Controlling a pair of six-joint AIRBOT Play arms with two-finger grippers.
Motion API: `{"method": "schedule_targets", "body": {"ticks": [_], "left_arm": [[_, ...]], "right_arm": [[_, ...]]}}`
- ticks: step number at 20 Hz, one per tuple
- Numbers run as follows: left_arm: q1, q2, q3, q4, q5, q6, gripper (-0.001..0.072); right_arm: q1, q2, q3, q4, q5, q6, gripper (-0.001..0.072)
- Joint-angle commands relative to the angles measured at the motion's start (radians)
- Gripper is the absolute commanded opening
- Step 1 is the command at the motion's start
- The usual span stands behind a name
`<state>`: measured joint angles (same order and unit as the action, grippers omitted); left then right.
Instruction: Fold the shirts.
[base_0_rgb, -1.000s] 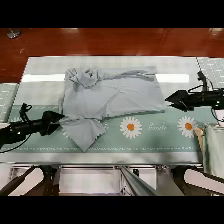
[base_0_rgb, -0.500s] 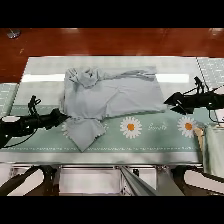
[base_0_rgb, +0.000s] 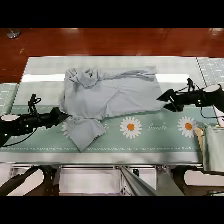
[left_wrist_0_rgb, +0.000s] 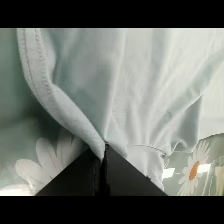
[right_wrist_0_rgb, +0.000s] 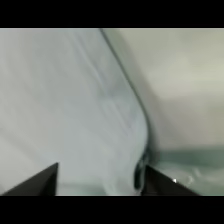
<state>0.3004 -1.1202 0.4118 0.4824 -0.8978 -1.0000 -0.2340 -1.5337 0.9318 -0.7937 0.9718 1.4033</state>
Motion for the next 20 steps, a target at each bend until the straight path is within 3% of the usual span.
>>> {"method": "schedule_targets", "body": {"ticks": [1, 2, 6, 12, 14, 17, 20], "left_arm": [[0.000, 0.000, 0.005, -0.027, -0.005, 0.001, 0.0023], [0.002, 0.000, 0.023, -0.026, -0.011, -0.012, 0.0023], [0.022, 0.032, 0.274, -0.056, -0.098, -0.045, 0.0022], [0.031, 0.132, 0.967, -0.090, -0.099, -0.061, 0.0022], [0.040, 0.153, 1.188, 0.100, -0.114, -0.157, 0.0022], [0.044, 0.217, 1.420, 0.571, -0.222, -0.375, 0.0022], [0.044, 0.311, 1.520, 0.803, -0.308, -0.426, 0.0022]], "right_arm": [[0.075, -0.084, 0.083, 0.027, 0.029, -0.014, 0.0166], [0.088, -0.093, 0.123, 0.026, 0.077, -0.048, 0.0026], [0.092, -0.040, 0.464, -0.080, 0.216, -0.014, 0.0026], [0.092, 0.039, 1.197, -0.159, 0.350, 0.017, 0.0026], [0.092, 0.156, 1.226, -0.159, 0.321, 0.003, 0.0026], [0.092, 0.377, 1.158, -0.179, 0.325, -0.062, 0.0026], [0.092, 0.549, 1.139, -0.394, 0.375, 0.005, 0.0026]]}}
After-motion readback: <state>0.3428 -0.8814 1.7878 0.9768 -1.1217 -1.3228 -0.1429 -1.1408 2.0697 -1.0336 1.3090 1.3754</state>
